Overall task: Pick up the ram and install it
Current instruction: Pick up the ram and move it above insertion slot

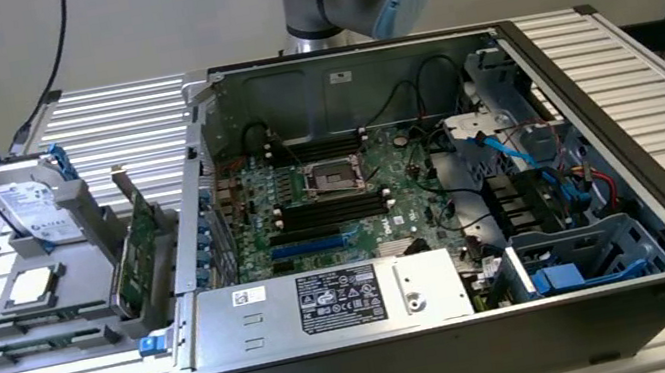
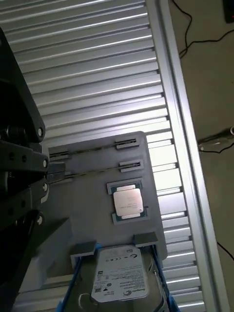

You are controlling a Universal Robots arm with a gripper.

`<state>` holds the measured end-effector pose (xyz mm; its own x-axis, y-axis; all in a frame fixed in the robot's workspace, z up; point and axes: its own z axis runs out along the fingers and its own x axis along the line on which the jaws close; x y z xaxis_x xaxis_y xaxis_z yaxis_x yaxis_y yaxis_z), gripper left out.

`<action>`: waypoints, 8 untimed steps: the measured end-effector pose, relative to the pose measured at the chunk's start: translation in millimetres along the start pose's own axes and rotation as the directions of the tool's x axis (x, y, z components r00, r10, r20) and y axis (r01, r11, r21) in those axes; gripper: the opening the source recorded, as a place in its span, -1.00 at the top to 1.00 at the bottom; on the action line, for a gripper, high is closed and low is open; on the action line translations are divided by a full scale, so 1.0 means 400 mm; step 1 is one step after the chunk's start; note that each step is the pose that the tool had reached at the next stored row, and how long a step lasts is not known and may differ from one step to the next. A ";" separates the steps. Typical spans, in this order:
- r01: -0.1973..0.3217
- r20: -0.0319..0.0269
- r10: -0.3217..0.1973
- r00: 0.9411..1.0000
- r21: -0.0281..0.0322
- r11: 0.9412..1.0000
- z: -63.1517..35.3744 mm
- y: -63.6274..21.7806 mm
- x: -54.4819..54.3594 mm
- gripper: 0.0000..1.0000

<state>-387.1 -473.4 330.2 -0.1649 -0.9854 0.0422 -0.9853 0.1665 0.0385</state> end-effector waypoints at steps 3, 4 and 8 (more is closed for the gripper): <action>0.046 -0.002 -0.046 0.999 0.001 0.999 0.008 0.000 0.000 0.79; 0.059 -0.002 -0.059 0.998 0.002 0.998 0.011 0.000 0.000 0.79; 0.090 -0.004 -0.090 0.996 0.003 0.996 0.019 0.001 -0.001 0.79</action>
<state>-387.8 -473.4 322.6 -0.0751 -0.9963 0.0425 -0.9963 0.0767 0.0392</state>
